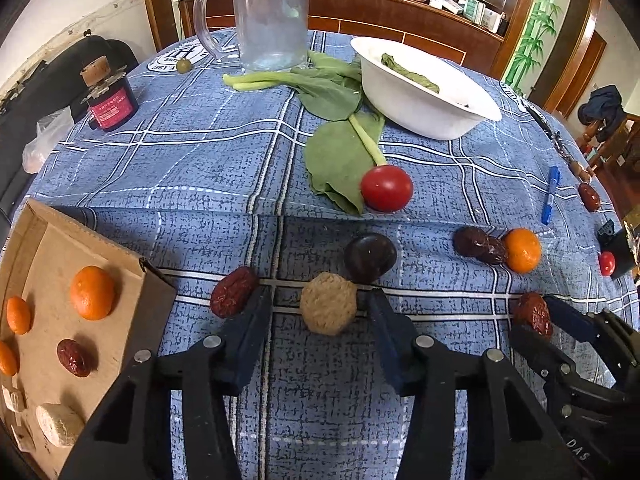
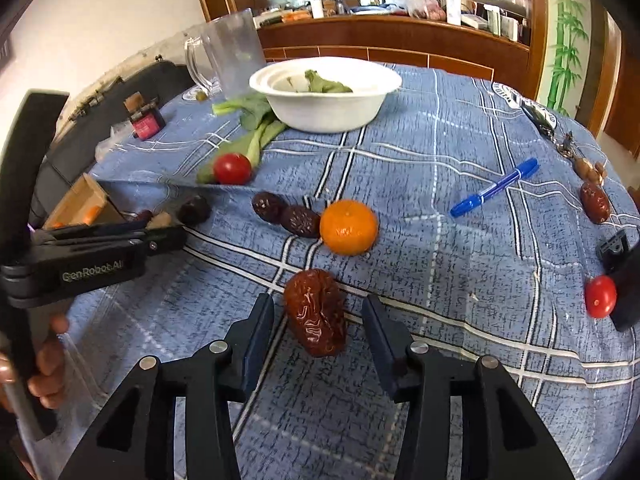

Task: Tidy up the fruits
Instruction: 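Grasp a red date with the right tool while the left tool grasps a beige round piece, then lower the red date and beige piece into the tray with both tools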

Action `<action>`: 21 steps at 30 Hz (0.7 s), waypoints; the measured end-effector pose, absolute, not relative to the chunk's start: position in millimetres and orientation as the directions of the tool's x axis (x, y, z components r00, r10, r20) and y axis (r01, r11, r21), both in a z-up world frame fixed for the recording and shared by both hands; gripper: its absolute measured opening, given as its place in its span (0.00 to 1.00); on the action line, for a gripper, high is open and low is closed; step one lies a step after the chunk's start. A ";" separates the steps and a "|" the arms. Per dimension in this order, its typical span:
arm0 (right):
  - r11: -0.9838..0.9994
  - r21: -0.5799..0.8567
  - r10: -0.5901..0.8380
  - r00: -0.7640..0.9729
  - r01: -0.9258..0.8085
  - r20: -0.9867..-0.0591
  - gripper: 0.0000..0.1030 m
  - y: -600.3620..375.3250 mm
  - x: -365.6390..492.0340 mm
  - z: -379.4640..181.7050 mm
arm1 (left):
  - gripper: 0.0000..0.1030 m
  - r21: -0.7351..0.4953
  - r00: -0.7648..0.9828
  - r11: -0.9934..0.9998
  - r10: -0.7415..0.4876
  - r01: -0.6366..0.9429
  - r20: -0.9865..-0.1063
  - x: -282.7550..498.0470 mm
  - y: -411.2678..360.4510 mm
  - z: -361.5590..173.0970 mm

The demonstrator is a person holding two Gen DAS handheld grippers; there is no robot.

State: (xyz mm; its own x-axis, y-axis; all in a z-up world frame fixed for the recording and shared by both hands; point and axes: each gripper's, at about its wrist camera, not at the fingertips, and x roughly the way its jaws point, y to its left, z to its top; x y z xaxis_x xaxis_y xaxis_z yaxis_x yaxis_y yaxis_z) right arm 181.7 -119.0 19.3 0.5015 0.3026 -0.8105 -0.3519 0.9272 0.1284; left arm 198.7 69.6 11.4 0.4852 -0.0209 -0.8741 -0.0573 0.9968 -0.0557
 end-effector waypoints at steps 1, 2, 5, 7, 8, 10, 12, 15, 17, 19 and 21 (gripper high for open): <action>0.929 0.115 0.291 0.498 -0.353 -0.817 0.47 -116.7 182.6 18.7 | 0.48 -0.051 0.486 0.997 -0.016 -0.059 -0.874 199.8 69.1 11.2; 0.929 0.098 0.279 0.501 -0.357 -0.819 0.43 -113.9 182.4 18.5 | 0.46 -0.046 0.485 0.997 -0.012 -0.059 -0.874 200.2 68.6 11.2; 0.924 0.045 0.250 0.513 -0.379 -0.821 0.30 -107.5 178.0 17.0 | 0.25 -0.046 0.491 0.998 -0.014 -0.053 -0.871 197.3 71.6 13.1; 0.928 0.055 0.253 0.513 -0.369 -0.820 0.30 -110.0 174.4 17.0 | 0.25 -0.074 0.482 0.996 -0.045 -0.042 -0.875 194.1 75.1 14.4; 0.928 0.071 0.262 0.509 -0.365 -0.820 0.30 -112.2 172.2 17.4 | 0.25 -0.084 0.479 0.996 -0.055 -0.040 -0.876 191.3 76.1 15.0; 0.928 0.098 0.282 0.505 -0.360 -0.816 0.30 -116.4 166.1 19.5 | 0.25 -0.101 0.470 0.995 -0.077 -0.026 -0.879 181.0 77.3 15.7; 0.926 0.109 0.293 0.508 -0.361 -0.810 0.30 -119.4 155.6 23.9 | 0.25 -0.105 0.464 0.994 -0.087 -0.012 -0.881 168.0 78.4 16.1; 0.926 0.120 0.304 0.518 -0.359 -0.800 0.30 -126.1 134.3 31.0 | 0.25 -0.122 0.459 0.992 -0.111 0.006 -0.881 142.9 82.3 17.3; 0.928 0.124 0.306 0.525 -0.352 -0.795 0.30 -129.8 120.6 34.9 | 0.25 -0.149 0.453 0.989 -0.138 0.012 -0.881 124.5 86.3 17.8; 0.932 0.122 0.300 0.534 -0.342 -0.791 0.30 -133.0 105.7 37.7 | 0.25 -0.158 0.454 0.987 -0.151 0.023 -0.878 103.4 88.9 19.8; 0.937 0.124 0.292 0.536 -0.327 -0.792 0.30 -135.9 92.1 38.9 | 0.25 -0.164 0.457 0.986 -0.163 0.037 -0.874 88.4 89.7 23.2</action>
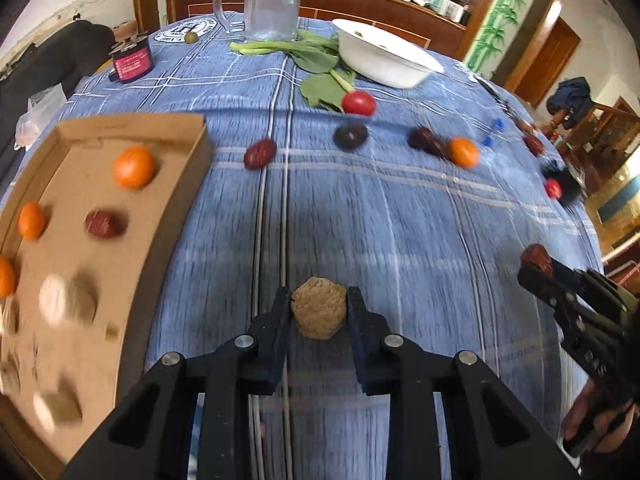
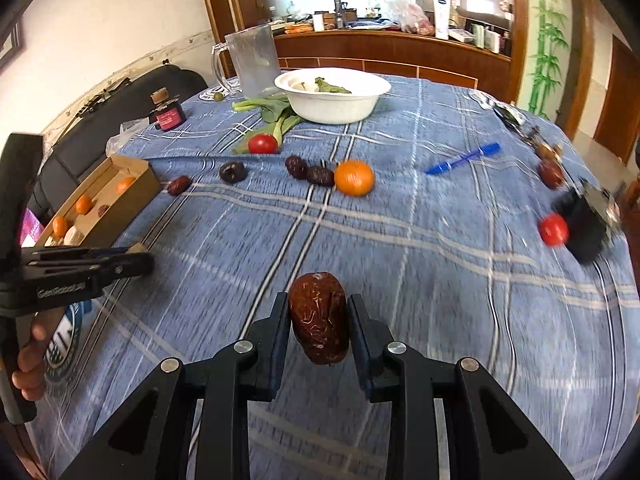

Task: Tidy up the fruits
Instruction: 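Lower the red date and beige piece into the tray with both tools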

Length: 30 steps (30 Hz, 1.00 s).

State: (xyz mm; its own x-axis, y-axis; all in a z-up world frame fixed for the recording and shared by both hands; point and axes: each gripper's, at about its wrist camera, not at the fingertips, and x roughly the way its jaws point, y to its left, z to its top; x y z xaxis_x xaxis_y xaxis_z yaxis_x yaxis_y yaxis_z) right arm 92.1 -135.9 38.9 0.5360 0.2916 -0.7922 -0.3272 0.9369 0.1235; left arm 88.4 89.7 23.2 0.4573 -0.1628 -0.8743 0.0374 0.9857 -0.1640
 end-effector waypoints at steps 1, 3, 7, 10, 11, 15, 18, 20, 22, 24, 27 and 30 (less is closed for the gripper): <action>0.939 0.129 0.290 0.534 -0.319 -0.794 0.30 -137.3 85.9 39.0 | 0.25 -0.162 0.463 0.986 -0.166 0.047 -0.871 77.8 89.4 25.8; 0.945 0.134 0.281 0.531 -0.297 -0.799 0.30 -139.6 72.8 38.6 | 0.25 -0.168 0.471 0.983 -0.183 0.074 -0.863 61.1 88.0 30.4; 0.955 0.136 0.261 0.533 -0.262 -0.805 0.30 -141.1 54.8 38.7 | 0.25 -0.158 0.475 0.980 -0.198 0.123 -0.858 39.4 84.7 35.2; 0.963 0.145 0.248 0.534 -0.227 -0.809 0.30 -141.8 41.4 37.6 | 0.25 -0.174 0.464 0.973 -0.226 0.153 -0.856 27.1 84.7 35.2; 0.964 0.153 0.247 0.530 -0.216 -0.811 0.30 -141.7 37.6 36.8 | 0.25 -0.179 0.461 0.971 -0.233 0.158 -0.857 24.9 85.3 34.9; 0.969 0.163 0.238 0.520 -0.186 -0.820 0.30 -139.1 26.2 33.5 | 0.25 -0.205 0.447 0.965 -0.258 0.163 -0.857 15.0 91.6 34.3; 0.972 0.166 0.230 0.518 -0.168 -0.824 0.30 -134.2 21.8 33.2 | 0.25 -0.201 0.457 0.966 -0.254 0.162 -0.853 10.4 95.4 37.9; 0.972 0.167 0.229 0.518 -0.164 -0.824 0.30 -129.5 19.2 33.8 | 0.25 -0.177 0.473 0.970 -0.236 0.167 -0.849 6.5 96.3 41.9; 0.973 0.157 0.222 0.520 -0.166 -0.825 0.30 -123.4 17.3 35.0 | 0.25 -0.159 0.485 0.972 -0.224 0.171 -0.845 3.5 97.3 45.7; 0.975 0.146 0.214 0.518 -0.170 -0.828 0.30 -116.7 16.5 35.9 | 0.25 -0.155 0.493 0.973 -0.222 0.174 -0.841 0.5 99.7 50.4; 0.973 0.140 0.216 0.517 -0.182 -0.828 0.30 -106.3 16.1 39.1 | 0.25 -0.150 0.504 0.973 -0.218 0.173 -0.836 -1.7 105.2 56.8; 0.971 0.135 0.220 0.522 -0.197 -0.824 0.30 -95.9 16.5 43.5 | 0.25 -0.148 0.516 0.975 -0.215 0.168 -0.829 -4.6 112.0 63.1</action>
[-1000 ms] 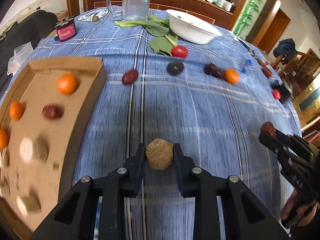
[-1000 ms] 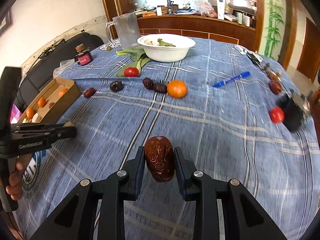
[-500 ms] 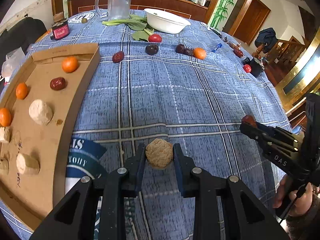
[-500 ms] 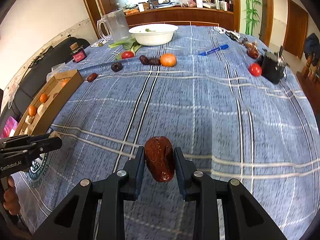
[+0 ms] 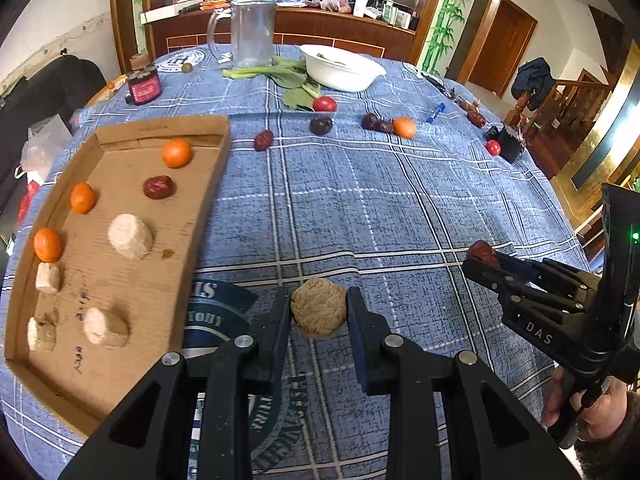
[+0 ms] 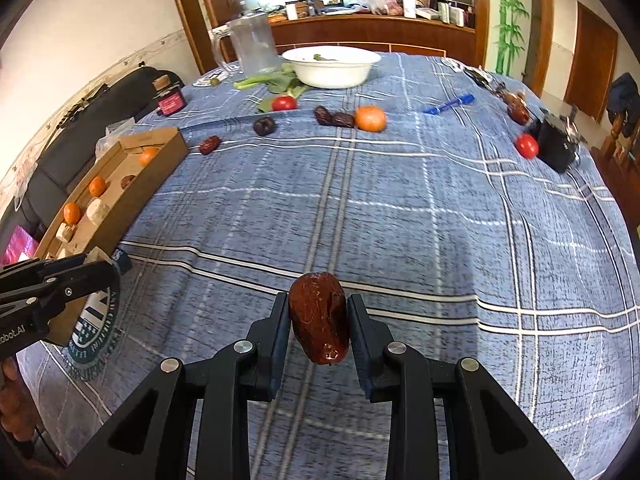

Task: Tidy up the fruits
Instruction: 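Lower the red date and beige piece into the tray with both tools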

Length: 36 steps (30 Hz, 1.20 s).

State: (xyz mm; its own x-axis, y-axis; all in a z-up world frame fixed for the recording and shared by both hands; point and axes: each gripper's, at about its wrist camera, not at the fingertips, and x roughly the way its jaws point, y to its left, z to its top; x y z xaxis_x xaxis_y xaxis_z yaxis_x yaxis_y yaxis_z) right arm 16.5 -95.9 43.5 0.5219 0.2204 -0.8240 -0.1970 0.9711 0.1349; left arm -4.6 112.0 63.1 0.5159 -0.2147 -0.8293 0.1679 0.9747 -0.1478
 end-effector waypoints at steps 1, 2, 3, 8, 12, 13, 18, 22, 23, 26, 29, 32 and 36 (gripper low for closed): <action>0.970 0.135 0.224 0.523 -0.203 -0.822 0.30 -92.4 16.9 45.0 | 0.25 -0.148 0.522 0.975 -0.213 0.165 -0.826 -5.8 115.4 66.1; 0.970 0.132 0.223 0.525 -0.206 -0.821 0.30 -89.5 16.9 46.0 | 0.25 -0.146 0.526 0.976 -0.212 0.164 -0.824 -6.5 117.0 67.6; 0.969 0.131 0.225 0.528 -0.210 -0.819 0.30 -86.0 17.2 47.7 | 0.25 -0.144 0.534 0.976 -0.209 0.160 -0.819 -7.7 120.3 70.5; 0.962 0.139 0.246 0.534 -0.233 -0.809 0.30 -69.4 18.3 54.6 | 0.25 -0.146 0.558 0.980 -0.197 0.136 -0.806 -12.4 135.8 79.4; 0.957 0.131 0.256 0.542 -0.259 -0.801 0.30 -54.1 18.7 61.1 | 0.25 -0.154 0.571 0.983 -0.186 0.104 -0.800 -15.0 152.6 83.9; 0.955 0.134 0.263 0.543 -0.265 -0.797 0.30 -50.6 19.0 62.6 | 0.25 -0.156 0.575 0.983 -0.181 0.094 -0.797 -16.2 157.8 85.3; 0.943 0.139 0.290 0.541 -0.303 -0.789 0.30 -30.7 22.9 68.8 | 0.26 -0.162 0.593 0.985 -0.160 0.050 -0.789 -20.9 180.7 89.8; 0.929 0.145 0.317 0.533 -0.340 -0.784 0.30 -12.3 25.4 72.3 | 0.26 -0.160 0.605 0.987 -0.131 0.006 -0.785 -26.3 201.4 91.8; 0.926 0.146 0.324 0.531 -0.350 -0.783 0.30 -7.2 26.4 72.9 | 0.26 -0.160 0.606 0.987 -0.127 -0.001 -0.785 -26.8 205.8 92.1; 0.914 0.150 0.344 0.524 -0.377 -0.779 0.30 8.0 28.9 73.8 | 0.26 -0.162 0.609 0.986 -0.106 -0.038 -0.786 -30.3 223.1 92.0; 0.899 0.164 0.371 0.510 -0.405 -0.776 0.30 24.3 33.0 75.5 | 0.26 -0.159 0.608 0.984 -0.079 -0.079 -0.790 -33.9 241.9 90.4; 0.885 0.173 0.395 0.498 -0.433 -0.772 0.30 40.6 38.2 77.5 | 0.26 -0.155 0.605 0.980 -0.048 -0.125 -0.795 -39.5 262.4 87.8; 0.864 0.179 0.422 0.483 -0.470 -0.767 0.31 64.7 43.9 79.2 | 0.26 -0.142 0.600 0.975 -0.013 -0.169 -0.800 -46.5 283.0 84.3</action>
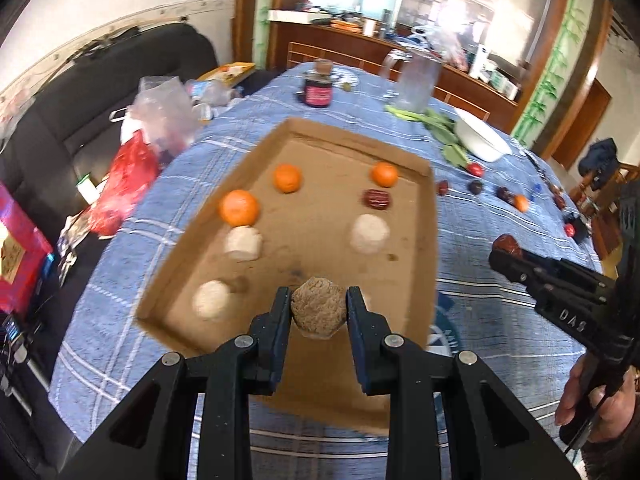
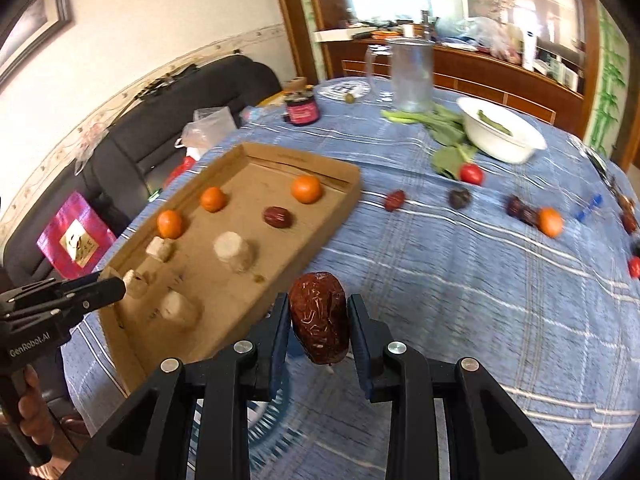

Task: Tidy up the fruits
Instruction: 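Lower the red date and beige piece into the tray with both tools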

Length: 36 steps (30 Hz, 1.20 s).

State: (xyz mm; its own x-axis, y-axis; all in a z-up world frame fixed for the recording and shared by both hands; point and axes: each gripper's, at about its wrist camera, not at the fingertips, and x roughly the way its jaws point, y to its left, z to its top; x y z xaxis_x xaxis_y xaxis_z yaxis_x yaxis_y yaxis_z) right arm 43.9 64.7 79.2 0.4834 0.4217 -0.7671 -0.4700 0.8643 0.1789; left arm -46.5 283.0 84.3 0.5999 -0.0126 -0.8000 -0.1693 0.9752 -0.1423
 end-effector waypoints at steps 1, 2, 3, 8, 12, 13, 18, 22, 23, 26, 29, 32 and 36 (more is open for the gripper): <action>0.859 0.178 0.427 0.480 -0.480 -0.766 0.31 71.0 45.3 79.6 | 0.26 -0.138 0.597 0.974 -0.002 -0.182 -0.802 -47.9 288.6 82.7; 0.853 0.177 0.433 0.475 -0.491 -0.766 0.31 77.8 46.4 80.1 | 0.26 -0.136 0.595 0.972 0.006 -0.193 -0.804 -49.0 292.9 81.2; 0.847 0.176 0.438 0.471 -0.501 -0.766 0.31 83.8 47.3 80.2 | 0.26 -0.138 0.590 0.969 0.012 -0.207 -0.807 -50.3 298.7 78.6; 0.812 0.172 0.465 0.440 -0.558 -0.768 0.31 115.4 48.9 78.6 | 0.26 -0.143 0.569 0.959 0.022 -0.243 -0.822 -53.1 312.7 67.9; 0.789 0.180 0.479 0.404 -0.588 -0.779 0.31 136.0 49.5 70.2 | 0.26 -0.152 0.551 0.954 0.016 -0.259 -0.834 -50.9 318.6 59.3; 0.785 0.182 0.479 0.395 -0.591 -0.784 0.31 140.3 49.9 67.0 | 0.26 -0.152 0.550 0.954 0.016 -0.259 -0.835 -49.8 319.5 58.1; 0.773 0.190 0.478 0.360 -0.605 -0.801 0.31 155.4 51.7 54.9 | 0.26 -0.150 0.544 0.956 0.012 -0.253 -0.839 -41.7 317.5 52.5; 0.770 0.191 0.472 0.342 -0.609 -0.812 0.31 163.0 55.5 46.7 | 0.26 -0.142 0.535 0.958 0.013 -0.248 -0.845 -33.3 314.8 46.6; 0.769 0.189 0.469 0.338 -0.611 -0.816 0.31 164.7 56.0 44.4 | 0.26 -0.140 0.533 0.959 0.014 -0.247 -0.846 -31.6 314.5 45.1; 0.769 0.190 0.463 0.328 -0.611 -0.823 0.31 167.3 58.1 38.6 | 0.26 -0.137 0.525 0.959 0.014 -0.247 -0.851 -27.1 314.0 40.3; 0.770 0.184 0.457 0.325 -0.611 -0.828 0.31 169.2 59.8 33.6 | 0.26 -0.141 0.517 0.958 0.008 -0.248 -0.856 -22.5 313.9 35.6; 0.767 0.168 0.450 0.332 -0.620 -0.829 0.31 172.9 60.0 32.7 | 0.26 -0.132 0.508 0.960 0.012 -0.248 -0.861 -19.4 313.2 30.5; 0.762 0.144 0.439 0.341 -0.631 -0.831 0.31 177.8 58.6 30.1 | 0.26 -0.122 0.506 0.961 0.021 -0.247 -0.862 -18.5 311.7 26.6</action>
State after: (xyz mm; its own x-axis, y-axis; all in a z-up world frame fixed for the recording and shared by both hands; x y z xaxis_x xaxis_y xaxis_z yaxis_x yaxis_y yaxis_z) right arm 58.6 177.8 30.1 0.3410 0.4393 -0.8311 -0.6311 0.7623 0.1440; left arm -18.5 311.7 26.6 0.5059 0.0211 -0.8623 -0.2474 0.9612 -0.1217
